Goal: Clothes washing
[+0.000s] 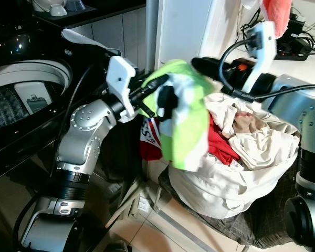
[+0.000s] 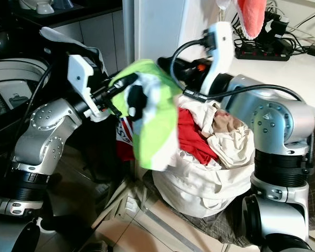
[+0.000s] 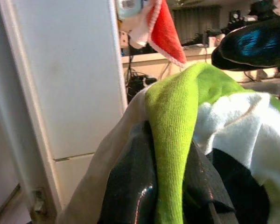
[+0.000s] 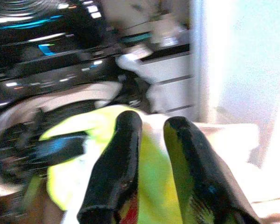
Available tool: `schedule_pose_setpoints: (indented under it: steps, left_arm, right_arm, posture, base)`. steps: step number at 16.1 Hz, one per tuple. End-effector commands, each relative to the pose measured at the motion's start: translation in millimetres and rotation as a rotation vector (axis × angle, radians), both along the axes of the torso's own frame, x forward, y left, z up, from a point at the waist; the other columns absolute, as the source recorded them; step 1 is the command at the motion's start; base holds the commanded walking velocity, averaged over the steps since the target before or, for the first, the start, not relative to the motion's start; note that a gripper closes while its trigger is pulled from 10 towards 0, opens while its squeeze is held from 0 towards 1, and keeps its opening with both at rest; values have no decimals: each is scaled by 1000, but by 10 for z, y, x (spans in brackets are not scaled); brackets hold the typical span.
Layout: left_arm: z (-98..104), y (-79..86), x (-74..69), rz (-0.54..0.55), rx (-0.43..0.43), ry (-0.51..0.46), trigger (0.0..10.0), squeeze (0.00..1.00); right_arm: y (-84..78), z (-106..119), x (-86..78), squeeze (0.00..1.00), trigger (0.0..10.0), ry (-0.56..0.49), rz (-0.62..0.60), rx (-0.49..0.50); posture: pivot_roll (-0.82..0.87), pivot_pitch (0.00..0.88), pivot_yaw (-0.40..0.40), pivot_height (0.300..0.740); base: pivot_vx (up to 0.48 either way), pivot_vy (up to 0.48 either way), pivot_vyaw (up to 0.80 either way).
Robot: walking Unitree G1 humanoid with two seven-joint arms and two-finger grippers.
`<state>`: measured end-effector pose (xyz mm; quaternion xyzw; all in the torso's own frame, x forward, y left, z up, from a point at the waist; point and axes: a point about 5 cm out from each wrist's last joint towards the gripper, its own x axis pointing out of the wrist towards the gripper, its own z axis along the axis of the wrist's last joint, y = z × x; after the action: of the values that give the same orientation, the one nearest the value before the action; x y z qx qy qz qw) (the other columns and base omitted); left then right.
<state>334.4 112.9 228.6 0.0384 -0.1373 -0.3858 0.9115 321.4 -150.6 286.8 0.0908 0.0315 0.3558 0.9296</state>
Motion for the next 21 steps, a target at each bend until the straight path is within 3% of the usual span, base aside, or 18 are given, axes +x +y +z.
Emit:
schedule_pose_setpoints:
  steps: [1, 4, 5, 6, 7, 9, 10, 11, 12, 17, 21]
  left_arm:
    - [161, -17, 33, 22, -33, -63, 0, 0]
    - [180, 18, 74, 89, -97, -68, 0, 0]
    - [229, 71, 94, 126, -208, -53, 0, 0]
    - [246, 87, 98, 135, -250, -47, 0, 0]
    - [301, 86, 91, 99, -375, -20, 0, 0]
    - [364, 66, 85, 56, -487, 5, 0, 0]
    - [447, 27, 45, -32, -609, 31, 0, 0]
    - [481, 13, 22, -75, -665, 48, 0, 0]
    - [528, -20, -21, -169, -766, 99, 0, 0]
    - [546, -93, -125, -346, -854, 187, 0, 0]
    - [609, -99, -289, -571, -921, 274, 0, 0]
  right_arm:
    - [-211, -37, 92, 0, 10000, -8, -171, -4]
    - [-502, -6, 206, 0, 10000, -52, -424, -7]
    - [-610, -1, 227, 0, 10000, -72, -520, -54]
    - [-642, -6, 231, 0, 10000, -75, -546, -68]
    - [-701, -129, 199, 0, 10000, -88, -569, -233]
    - [-695, -283, 161, 0, 10000, -85, -540, -339]
    - [-656, -413, 106, 0, 10000, -83, -464, -364]
    - [-634, -464, 78, 0, 10000, -89, -418, -378]
    - [-567, -583, -4, 1000, 10000, -121, -293, -438]
    - [-489, -697, -128, 1000, 10000, -187, -102, -332]
    - [-525, -875, -170, 1000, 10000, -344, -4, -536]
  posture:
    - [4, 0, -27, 740]
    - [2, 0, -34, 740]
    - [-7, 0, -26, 740]
    - [-7, 0, -26, 740]
    - [-11, 0, -18, 740]
    - [-11, 0, -18, 740]
    - [-13, 0, -15, 740]
    - [-13, 0, -15, 740]
    - [-16, 0, -15, 740]
    - [-13, 0, -18, 740]
    - [-11, 0, -16, 740]
  base:
    - [0, 0, 0]
    - [0, 0, 0]
    - [0, 0, 0]
    - [0, 0, 0]
    - [0, 0, 0]
    - [0, 0, 0]
    - [0, 0, 0]
    - [0, 0, 0]
    - [0, 0, 0]
    - [0, 0, 0]
    - [0, 0, 0]
